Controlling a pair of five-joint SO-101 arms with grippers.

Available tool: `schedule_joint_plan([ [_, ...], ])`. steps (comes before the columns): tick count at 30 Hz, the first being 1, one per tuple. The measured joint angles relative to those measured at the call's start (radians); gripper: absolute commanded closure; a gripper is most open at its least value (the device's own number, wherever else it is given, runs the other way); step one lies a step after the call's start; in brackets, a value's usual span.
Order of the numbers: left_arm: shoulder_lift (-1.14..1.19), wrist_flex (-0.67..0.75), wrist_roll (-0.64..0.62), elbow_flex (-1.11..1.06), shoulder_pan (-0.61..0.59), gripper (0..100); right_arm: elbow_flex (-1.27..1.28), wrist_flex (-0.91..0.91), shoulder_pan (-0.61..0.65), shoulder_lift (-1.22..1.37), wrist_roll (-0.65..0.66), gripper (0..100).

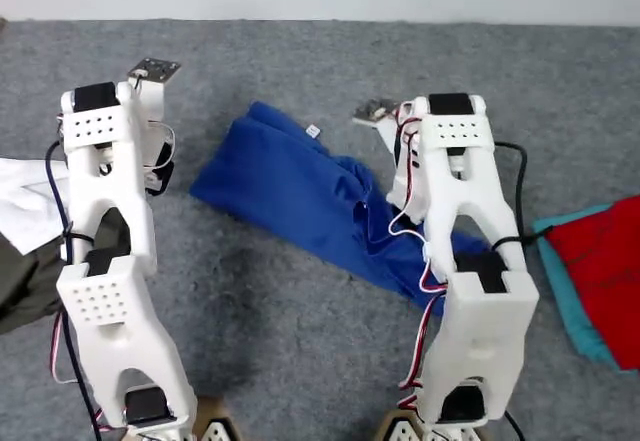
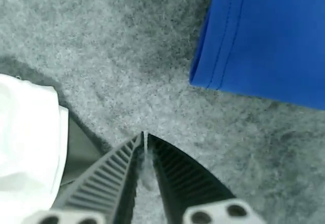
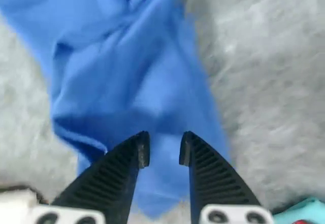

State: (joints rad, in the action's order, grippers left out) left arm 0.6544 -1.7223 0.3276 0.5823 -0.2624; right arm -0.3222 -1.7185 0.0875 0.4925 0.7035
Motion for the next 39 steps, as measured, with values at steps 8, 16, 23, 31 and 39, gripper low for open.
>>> schedule_joint_plan([
  [8,0.000,0.000,0.000,0.000,0.000,99,0.071,-0.038,-0.040,-0.043,0.057,88.3],
  [16,0.000,0.000,0.000,0.000,0.000,99,0.344,-0.038,0.064,-0.181,0.058,88.3],
  [23,0.000,0.000,0.000,0.000,0.000,99,0.451,0.006,0.028,-0.230,0.057,88.3],
  [31,0.000,0.000,0.000,0.000,-0.006,99,0.333,0.023,-0.035,-0.408,0.057,87.5],
  [39,0.000,0.000,0.000,0.000,-0.011,99,0.322,0.118,-0.034,-0.278,-0.009,62.3],
])
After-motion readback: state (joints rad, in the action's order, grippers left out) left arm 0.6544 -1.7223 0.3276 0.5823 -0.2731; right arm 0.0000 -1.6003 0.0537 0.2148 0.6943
